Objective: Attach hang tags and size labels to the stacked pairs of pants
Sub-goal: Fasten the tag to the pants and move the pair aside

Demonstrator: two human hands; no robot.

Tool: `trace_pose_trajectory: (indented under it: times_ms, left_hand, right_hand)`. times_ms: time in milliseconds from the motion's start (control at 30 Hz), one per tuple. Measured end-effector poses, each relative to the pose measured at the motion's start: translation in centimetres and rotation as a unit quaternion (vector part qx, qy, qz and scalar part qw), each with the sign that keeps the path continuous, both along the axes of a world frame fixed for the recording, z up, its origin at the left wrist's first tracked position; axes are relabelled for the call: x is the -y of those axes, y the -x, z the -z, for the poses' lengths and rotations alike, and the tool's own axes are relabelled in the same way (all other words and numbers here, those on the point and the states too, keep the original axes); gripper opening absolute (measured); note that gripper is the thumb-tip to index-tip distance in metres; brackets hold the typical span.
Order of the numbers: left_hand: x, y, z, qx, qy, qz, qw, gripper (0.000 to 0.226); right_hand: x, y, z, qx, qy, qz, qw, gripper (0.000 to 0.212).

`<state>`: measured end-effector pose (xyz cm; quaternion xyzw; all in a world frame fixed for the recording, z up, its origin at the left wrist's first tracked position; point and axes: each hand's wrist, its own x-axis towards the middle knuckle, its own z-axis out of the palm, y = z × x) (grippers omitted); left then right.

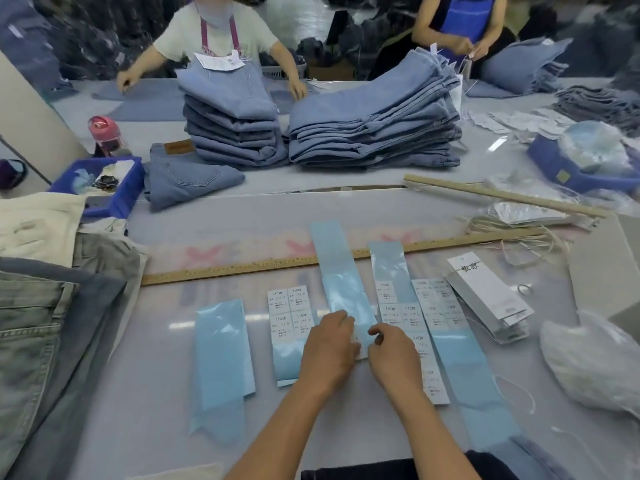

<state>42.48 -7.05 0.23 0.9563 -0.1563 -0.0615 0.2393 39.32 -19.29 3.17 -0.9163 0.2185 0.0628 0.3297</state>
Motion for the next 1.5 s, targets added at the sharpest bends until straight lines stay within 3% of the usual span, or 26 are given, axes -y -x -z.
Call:
trace_pose_trajectory:
  times_ms: [200, 333, 600, 1000, 1200, 1400, 1500]
  left_hand:
    - [0.2, -0.1, 2.5, 0.0, 0.07, -0.03, 0.997, 0.024]
    - [-0.5, -0.6, 3.0, 0.016, 0.111, -0.017, 0.994, 0.041]
    - [-1.3, -2.1, 3.2, 0.049, 0.1, 0.013, 0.994, 0.027]
    - [-1.2, -1.9, 3.3, 0.065, 0.126, -0.004, 0.99, 0.026]
    - [-1.3, -1.9, 3.2, 0.068, 0.103, -0.007, 0.992, 0.032]
    - [-1.3, -1.8, 2.9, 0.073, 0.091, 0.007, 0.993, 0.037]
    - [-1.2, -1.8, 2.3, 0.064, 0.031, 0.063, 0.995, 0.044]
  right_hand:
    - [0.5, -0.6, 1.2, -0.008, -0.022, -0.049, 0.999, 0.047]
    - [0.3, -0.9, 1.9, -0.006, -0.027, -0.057, 0.998, 0.049]
    - [0.5, -1.4, 2.2, 0.003, -0.007, -0.062, 0.998, 0.044]
    - [-0.2, -1.7, 1.8, -0.002, -0.009, -0.038, 0.999, 0.042]
    - [-0.5, -1.8, 1.7, -0.002, -0.014, -0.015, 1.0, 0.027]
    - [-0.1, -1.8, 1.9, 0.01, -0.021, 0.0, 1.0, 0.048]
    - [0.2, -2.0, 2.0, 0.007, -0.056, 0.049, 0.997, 0.051]
